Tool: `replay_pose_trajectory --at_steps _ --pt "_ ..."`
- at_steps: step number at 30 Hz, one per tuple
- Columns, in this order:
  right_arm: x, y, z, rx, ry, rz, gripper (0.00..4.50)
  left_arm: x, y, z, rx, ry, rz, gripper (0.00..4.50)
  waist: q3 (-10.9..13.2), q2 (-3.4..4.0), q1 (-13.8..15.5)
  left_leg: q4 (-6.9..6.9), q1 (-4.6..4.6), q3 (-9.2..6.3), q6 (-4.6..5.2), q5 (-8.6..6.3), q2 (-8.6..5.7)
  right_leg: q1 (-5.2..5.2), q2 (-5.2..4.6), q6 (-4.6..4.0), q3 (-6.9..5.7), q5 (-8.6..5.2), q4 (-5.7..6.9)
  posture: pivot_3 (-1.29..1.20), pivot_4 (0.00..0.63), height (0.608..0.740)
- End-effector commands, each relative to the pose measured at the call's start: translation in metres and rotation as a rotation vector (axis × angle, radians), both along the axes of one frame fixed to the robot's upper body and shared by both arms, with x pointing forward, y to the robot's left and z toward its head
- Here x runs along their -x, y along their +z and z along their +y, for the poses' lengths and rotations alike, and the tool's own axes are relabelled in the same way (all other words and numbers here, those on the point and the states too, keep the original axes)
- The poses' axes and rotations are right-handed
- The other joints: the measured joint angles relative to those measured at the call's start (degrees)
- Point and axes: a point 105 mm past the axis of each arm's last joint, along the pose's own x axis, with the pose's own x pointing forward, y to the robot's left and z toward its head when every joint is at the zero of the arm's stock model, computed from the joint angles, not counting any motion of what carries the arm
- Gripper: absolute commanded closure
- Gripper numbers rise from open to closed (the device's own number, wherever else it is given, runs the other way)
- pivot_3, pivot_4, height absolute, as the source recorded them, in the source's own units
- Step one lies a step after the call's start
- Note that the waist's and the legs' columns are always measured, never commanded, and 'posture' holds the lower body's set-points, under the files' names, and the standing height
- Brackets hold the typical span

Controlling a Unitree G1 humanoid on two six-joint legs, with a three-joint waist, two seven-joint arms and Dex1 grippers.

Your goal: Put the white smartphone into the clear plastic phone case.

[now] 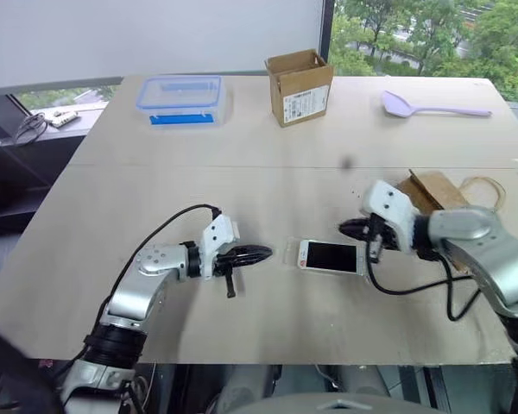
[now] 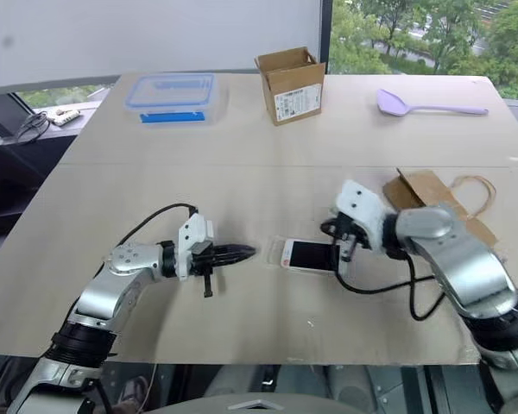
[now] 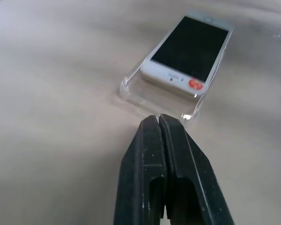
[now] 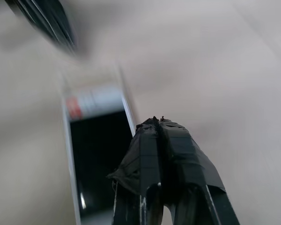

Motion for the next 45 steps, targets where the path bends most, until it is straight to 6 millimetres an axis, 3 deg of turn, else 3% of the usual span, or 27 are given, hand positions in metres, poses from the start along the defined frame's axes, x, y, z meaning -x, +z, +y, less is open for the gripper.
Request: replay_pose_trajectory --at_steps 1,6,15,34,39,43,45 --pt "0.013 0.002 -0.015 0.056 -0.043 -0.034 4.5 -0.002 -0.003 -0.002 -0.038 -0.022 -0.023 4.48 0.0 0.01 0.0 0.0 0.0 0.0 0.0 0.0 0.0 0.0 0.0 0.0 0.0 0.0 0.01 0.0 0.15 0.74" --pt "0.018 -0.022 -0.022 0.17 -0.056 -0.024 4.5 -0.005 -0.014 -0.006 -0.074 -0.04 -0.008 4.48 0.0 0.01 -0.12 0.02 0.08 0.05 0.02 0.01 0.04 0.05 0.02 0.0 0.02 0.0 0.04 0.0 0.15 0.74" --pt "0.016 -0.021 0.018 0.14 0.085 -0.049 4.5 -0.005 -0.012 -0.016 -0.061 -0.082 -0.001 4.48 0.0 0.0 0.71 0.14 0.06 0.0 0.03 0.02 0.03 0.11 0.03 0.02 -0.06 -0.01 0.01 0.0 0.15 0.74" --pt "0.003 -0.03 0.051 0.182 0.265 -0.079 4.5 0.001 -0.018 -0.027 -0.039 -0.115 0.011 4.48 -0.03 0.0 0.54 0.15 0.14 -0.03 0.03 0.02 0.02 0.15 0.05 0.01 -0.09 0.0 0.01 0.0 0.15 0.74" --pt "0.012 -0.031 0.06 0.15 0.342 -0.091 4.5 0.0 -0.024 -0.028 -0.039 -0.112 0.016 4.48 -0.06 0.0 0.54 0.15 0.18 -0.02 0.02 0.02 0.03 0.18 0.07 0.01 -0.08 0.0 0.03 0.0 0.15 0.74" --pt "0.008 -0.03 0.056 0.159 0.314 -0.11 4.5 0.0 -0.027 -0.026 -0.039 -0.11 0.015 4.48 -0.07 0.01 0.54 0.15 0.26 -0.02 0.02 0.02 0.04 0.23 0.08 0.01 -0.08 0.0 0.05 0.0 0.15 0.74" --pt "0.003 -0.023 0.042 0.155 0.243 -0.113 4.5 0.001 -0.021 -0.015 -0.01 -0.096 0.022 4.48 -0.07 0.01 0.55 0.15 0.26 -0.03 0.02 0.02 0.04 0.24 0.08 0.01 -0.08 0.0 0.06 0.0 0.15 0.74"
